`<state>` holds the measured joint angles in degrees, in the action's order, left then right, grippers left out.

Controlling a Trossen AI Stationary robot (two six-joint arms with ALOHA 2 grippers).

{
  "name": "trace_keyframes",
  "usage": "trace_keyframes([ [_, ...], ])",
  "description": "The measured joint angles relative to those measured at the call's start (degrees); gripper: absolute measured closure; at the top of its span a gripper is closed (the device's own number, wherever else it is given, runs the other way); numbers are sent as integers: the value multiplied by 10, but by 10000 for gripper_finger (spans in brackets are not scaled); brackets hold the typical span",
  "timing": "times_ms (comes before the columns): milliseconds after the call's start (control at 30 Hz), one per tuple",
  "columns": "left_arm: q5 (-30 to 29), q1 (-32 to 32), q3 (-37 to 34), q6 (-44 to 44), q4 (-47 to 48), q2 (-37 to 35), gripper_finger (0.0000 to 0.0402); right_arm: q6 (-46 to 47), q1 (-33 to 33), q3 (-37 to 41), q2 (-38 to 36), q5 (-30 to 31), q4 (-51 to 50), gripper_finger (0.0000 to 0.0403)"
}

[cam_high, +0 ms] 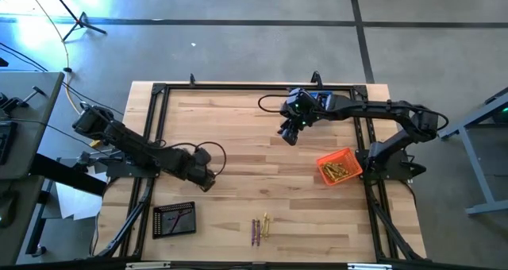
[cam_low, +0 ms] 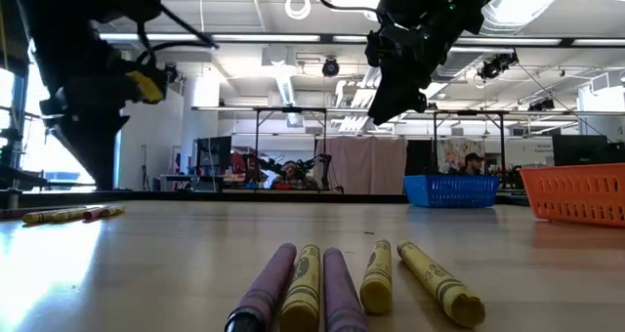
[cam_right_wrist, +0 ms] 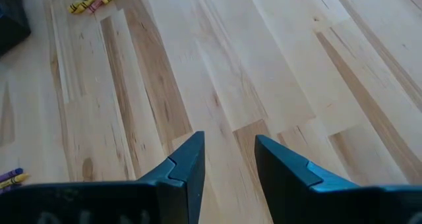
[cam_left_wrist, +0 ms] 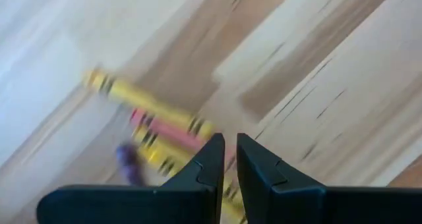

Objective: Sort crayons
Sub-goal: Put the violet crayon into the black basket

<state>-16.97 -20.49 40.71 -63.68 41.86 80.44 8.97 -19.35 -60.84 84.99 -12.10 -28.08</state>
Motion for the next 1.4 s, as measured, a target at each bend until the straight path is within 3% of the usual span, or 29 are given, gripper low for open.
trace_keyframes([
  [100, -33, -1, 0, -5, -25, 0, 371, 0, 0, 0, 0, 0, 0, 284],
  [300, -73, -18, 0, -77, 15, 0, 365, 0, 0, 0, 0, 0, 0, 284],
  [733, 36, -71, -12, -212, 118, 0, 289, 0, 0, 0, 0, 0, 0, 284],
  [1267, 42, -75, -93, -228, 51, -2, 287, 0, 0, 0, 0, 0, 1, 284],
  [1400, 42, -75, -96, -228, 51, -3, 306, 0, 0, 0, 0, 0, 0, 284],
])
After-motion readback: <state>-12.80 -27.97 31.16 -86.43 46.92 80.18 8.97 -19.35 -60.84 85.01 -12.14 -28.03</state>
